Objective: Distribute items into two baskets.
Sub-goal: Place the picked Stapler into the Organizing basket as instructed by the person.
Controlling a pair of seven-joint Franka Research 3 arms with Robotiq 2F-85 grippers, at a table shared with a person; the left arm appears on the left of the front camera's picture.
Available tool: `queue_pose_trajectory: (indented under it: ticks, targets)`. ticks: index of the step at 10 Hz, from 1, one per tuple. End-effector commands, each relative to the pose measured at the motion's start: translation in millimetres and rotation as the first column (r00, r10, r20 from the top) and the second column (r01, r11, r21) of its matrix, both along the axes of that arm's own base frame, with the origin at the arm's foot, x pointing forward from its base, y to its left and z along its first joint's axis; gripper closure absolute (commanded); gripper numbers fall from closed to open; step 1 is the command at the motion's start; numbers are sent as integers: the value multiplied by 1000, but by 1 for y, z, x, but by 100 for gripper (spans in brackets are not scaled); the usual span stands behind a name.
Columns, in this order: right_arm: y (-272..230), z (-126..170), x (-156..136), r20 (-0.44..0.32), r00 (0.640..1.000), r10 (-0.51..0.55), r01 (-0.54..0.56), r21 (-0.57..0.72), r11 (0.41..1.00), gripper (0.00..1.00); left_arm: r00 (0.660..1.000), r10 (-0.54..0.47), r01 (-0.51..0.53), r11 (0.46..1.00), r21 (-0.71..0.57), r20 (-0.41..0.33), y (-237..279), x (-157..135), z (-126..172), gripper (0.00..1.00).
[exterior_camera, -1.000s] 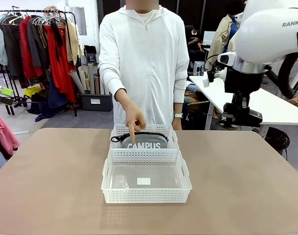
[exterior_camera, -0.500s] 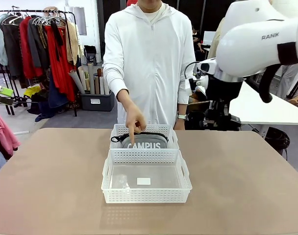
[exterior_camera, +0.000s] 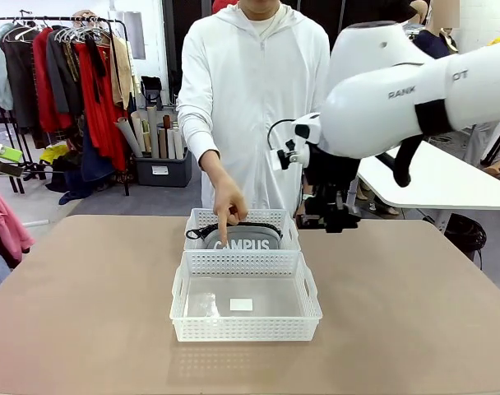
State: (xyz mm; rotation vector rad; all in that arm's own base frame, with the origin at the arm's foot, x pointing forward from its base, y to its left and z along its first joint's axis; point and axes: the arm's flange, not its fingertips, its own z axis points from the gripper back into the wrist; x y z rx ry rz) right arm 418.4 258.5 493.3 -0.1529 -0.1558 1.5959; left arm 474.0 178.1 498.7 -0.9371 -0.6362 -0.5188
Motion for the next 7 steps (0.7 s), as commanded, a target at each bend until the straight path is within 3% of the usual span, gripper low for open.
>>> queue_pose_trajectory:
  ticks: [1, 7]
  targets:
    - [16, -4, 7, 8, 996, 89, -89, 26, 996, 87, 1000, 4, -4, 1000, -1, 3, 1, 0, 1, 0]
    - [74, -29, -4, 50, 971, 235, -239, 95, 966, 87, 1000, 4, -4, 1000, -1, 3, 1, 0, 1, 0]
